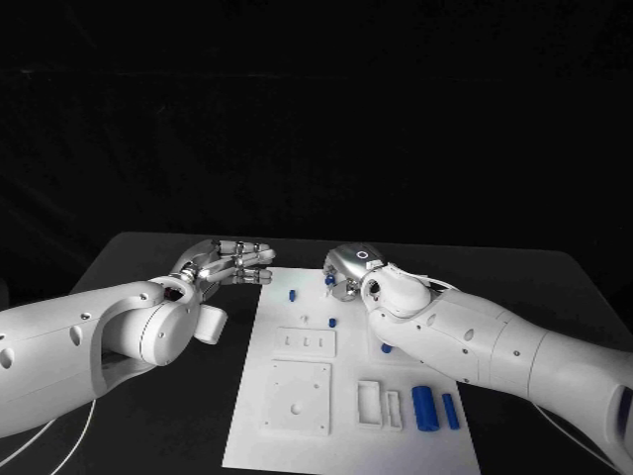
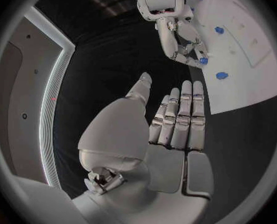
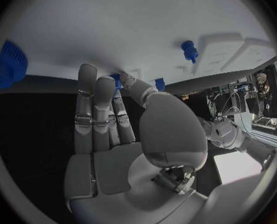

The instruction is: Assemble the parts on the task board

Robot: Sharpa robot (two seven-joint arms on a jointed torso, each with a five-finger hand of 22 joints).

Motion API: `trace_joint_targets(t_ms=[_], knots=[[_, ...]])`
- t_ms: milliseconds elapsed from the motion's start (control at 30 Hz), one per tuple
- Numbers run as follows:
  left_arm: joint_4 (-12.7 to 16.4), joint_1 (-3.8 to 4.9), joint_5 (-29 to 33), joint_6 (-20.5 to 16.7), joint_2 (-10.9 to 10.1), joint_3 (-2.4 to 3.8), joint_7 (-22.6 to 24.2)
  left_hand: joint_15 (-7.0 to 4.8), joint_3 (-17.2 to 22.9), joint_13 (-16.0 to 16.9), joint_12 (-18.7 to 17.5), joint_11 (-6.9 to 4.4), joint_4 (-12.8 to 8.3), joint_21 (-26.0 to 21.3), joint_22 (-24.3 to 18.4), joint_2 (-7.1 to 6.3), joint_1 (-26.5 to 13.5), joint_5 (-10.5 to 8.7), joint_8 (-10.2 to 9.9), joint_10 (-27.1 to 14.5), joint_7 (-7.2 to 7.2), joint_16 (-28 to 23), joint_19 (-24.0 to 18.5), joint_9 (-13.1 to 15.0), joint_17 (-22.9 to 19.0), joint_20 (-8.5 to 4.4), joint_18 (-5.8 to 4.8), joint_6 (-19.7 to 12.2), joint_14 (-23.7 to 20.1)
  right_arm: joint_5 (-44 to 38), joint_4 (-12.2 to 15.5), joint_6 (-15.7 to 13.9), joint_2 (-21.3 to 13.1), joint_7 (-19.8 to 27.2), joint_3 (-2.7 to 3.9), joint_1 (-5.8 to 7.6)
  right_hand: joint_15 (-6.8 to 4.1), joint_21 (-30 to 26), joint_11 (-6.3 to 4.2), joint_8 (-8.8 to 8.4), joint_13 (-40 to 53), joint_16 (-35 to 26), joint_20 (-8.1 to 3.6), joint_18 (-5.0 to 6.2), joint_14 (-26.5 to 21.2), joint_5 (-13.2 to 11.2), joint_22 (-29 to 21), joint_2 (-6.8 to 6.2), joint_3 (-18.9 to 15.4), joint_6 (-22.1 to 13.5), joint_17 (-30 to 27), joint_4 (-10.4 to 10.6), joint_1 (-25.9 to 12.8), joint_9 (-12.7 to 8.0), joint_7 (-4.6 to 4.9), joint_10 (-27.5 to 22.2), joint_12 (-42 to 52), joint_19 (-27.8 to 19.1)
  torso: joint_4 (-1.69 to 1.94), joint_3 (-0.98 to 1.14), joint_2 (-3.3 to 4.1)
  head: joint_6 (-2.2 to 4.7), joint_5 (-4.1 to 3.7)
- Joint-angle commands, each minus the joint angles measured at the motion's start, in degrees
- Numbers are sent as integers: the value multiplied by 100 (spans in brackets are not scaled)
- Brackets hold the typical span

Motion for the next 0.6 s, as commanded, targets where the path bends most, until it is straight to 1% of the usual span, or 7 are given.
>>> trace_joint_targets(t_ms=[33, 167, 267, 367, 433, 500, 600], knots=[[21, 15, -23, 68, 6, 6, 20, 15, -10, 8, 19, -2, -35, 38, -8, -36, 25, 27, 2, -61, -6, 16, -43, -6, 7, 3, 19, -48, -19, 89, -23, 12, 17, 87, -3, 0, 55, -133, 44, 23, -4, -66, 72, 95, 21, -23, -92, -29, -295, -93, -31, 91, 120, -6, 9, -212, -15, 44, -9, -7, 1, 1, 6], [23, 15, -22, 70, 4, 6, 15, 16, -7, 9, 20, 3, -37, 37, -9, -40, 29, 27, -1, -76, -3, 14, -45, -9, 7, 4, 19, -80, -22, 118, -14, -57, 4, 100, -4, 0, 64, -207, 58, 22, -8, -88, 82, 101, 24, -36, -136, -56, -438, -149, -37, 162, 176, -7, -2, -297, -24, 80, -6, -5, 2, 4, 6], [23, 15, -22, 72, 0, 6, 8, 20, -4, 8, 18, 9, -34, 38, -9, -49, 28, 25, -2, -99, 0, 11, -44, -10, 7, 6, 22, -108, -28, 150, 50, -148, -44, 106, -5, 0, 73, -269, 76, 23, -7, -109, 89, 105, 30, -39, -174, -123, -576, -193, -42, 256, 193, -8, -20, -380, -21, 115, -5, -2, 1, 6, 4], [23, 15, -22, 72, -8, 6, 6, 21, -1, 8, 19, 12, -33, 38, -9, -52, 29, 24, -2, -108, 1, 10, -44, -10, 7, 7, 23, -118, -30, 191, 198, -228, -147, 106, -5, 0, 75, -348, 81, 24, -7, -132, 96, 111, 35, -32, -225, -164, -696, -186, -46, 410, 252, -7, -28, -398, -22, 162, -7, -2, 1, 17, 7], [24, 15, -22, 69, -18, 6, 5, 25, 5, 8, 20, 15, -28, 37, -9, -59, 29, 24, -3, -121, 3, 7, -49, -11, 7, 11, 25, -135, -36, 227, 353, -284, -253, 106, 4, 1, 75, -389, 85, 22, -7, -153, 96, 115, 35, -26, -252, -177, -760, -186, -54, 509, 237, -8, -39, -405, -22, 180, -20, 0, -2, 21, 16], [31, 15, -18, 70, -24, 6, 8, 25, 6, 8, 20, 15, -28, 37, -9, -60, 29, 24, -3, -122, 4, 6, -50, -11, 7, 11, 25, -137, -36, 259, 549, -320, -392, 102, 52, 2, 68, -438, 80, 23, -7, -180, 92, 115, 48, -25, -292, -219, -799, -185, -64, 658, 250, -8, -50, -396, -22, 210, -33, 3, -7, 40, 27], [55, 15, -13, 81, -33, 6, 21, 32, 16, 8, 20, 26, -24, 35, -10, -61, 26, 27, -5, -160, 10, -2, -56, -13, 6, 17, 29, -186, -50, 360, 850, -321, -649, 114, 201, 3, 32, -471, 41, 23, -4, -204, 69, 115, 51, -26, -325, -246, -844, -192, -70, 789, 184, -8, -13, -238, -16, 233, -51, 4, -8, 83, 2]])
